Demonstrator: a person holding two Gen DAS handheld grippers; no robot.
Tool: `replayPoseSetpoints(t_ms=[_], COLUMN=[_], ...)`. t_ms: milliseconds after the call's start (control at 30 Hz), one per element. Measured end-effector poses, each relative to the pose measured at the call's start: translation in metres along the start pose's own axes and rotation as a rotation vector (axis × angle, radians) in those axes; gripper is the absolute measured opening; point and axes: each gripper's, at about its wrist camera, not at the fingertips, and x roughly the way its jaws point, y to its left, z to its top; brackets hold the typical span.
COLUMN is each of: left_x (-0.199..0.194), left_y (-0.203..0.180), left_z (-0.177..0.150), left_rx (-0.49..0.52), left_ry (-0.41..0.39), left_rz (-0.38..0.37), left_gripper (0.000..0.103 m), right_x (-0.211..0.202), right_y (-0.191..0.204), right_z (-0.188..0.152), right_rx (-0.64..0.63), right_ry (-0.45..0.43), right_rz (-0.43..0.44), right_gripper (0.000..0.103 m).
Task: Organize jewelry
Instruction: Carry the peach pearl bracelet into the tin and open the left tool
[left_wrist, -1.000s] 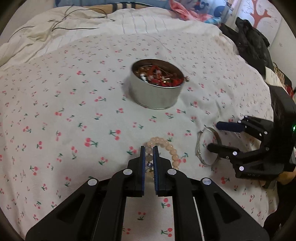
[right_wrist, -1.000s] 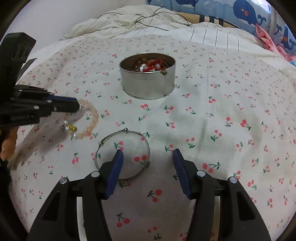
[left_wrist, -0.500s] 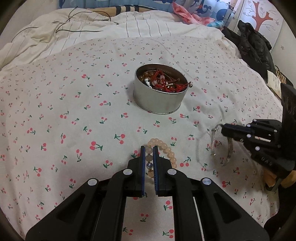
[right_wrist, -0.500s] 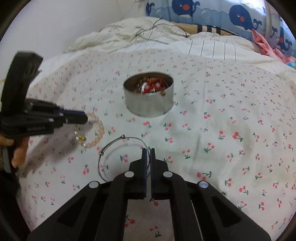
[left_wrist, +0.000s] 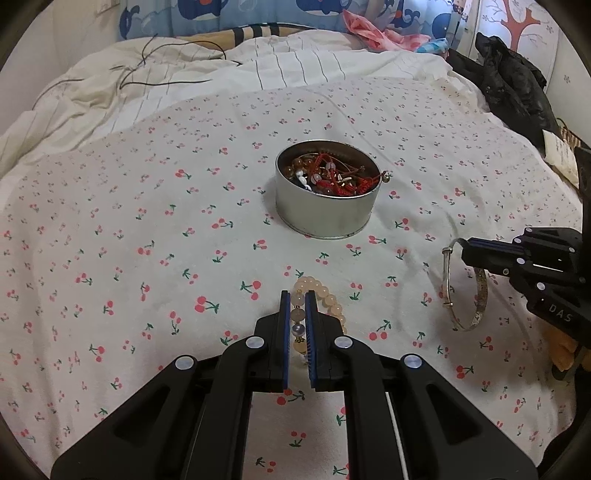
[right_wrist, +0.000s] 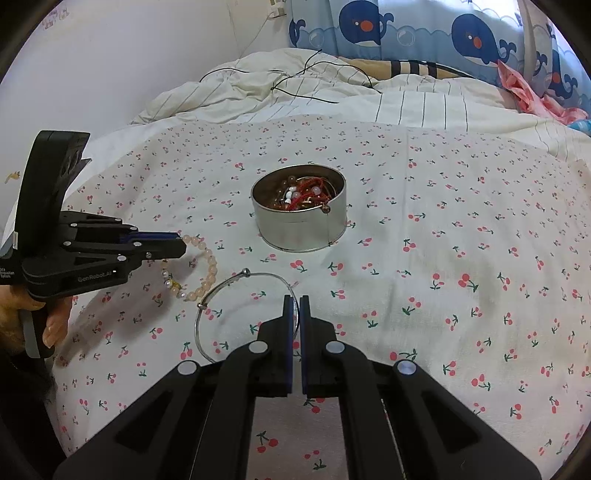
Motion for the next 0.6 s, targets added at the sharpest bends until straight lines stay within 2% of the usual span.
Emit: replayPoseSetpoints(t_ms=[600], left_x=[-0.014], left_y=[-0.017], left_z=[0.006], left_rx=[0.068], left_ry=[-0.072], left_rz=[0.096], left_gripper=[0.007], right_x=[-0.008], right_y=[0.001], right_z=[0.002], right_rx=[0.009], right_ry=[-0.019], right_rz=[0.027], right_gripper=[0.004])
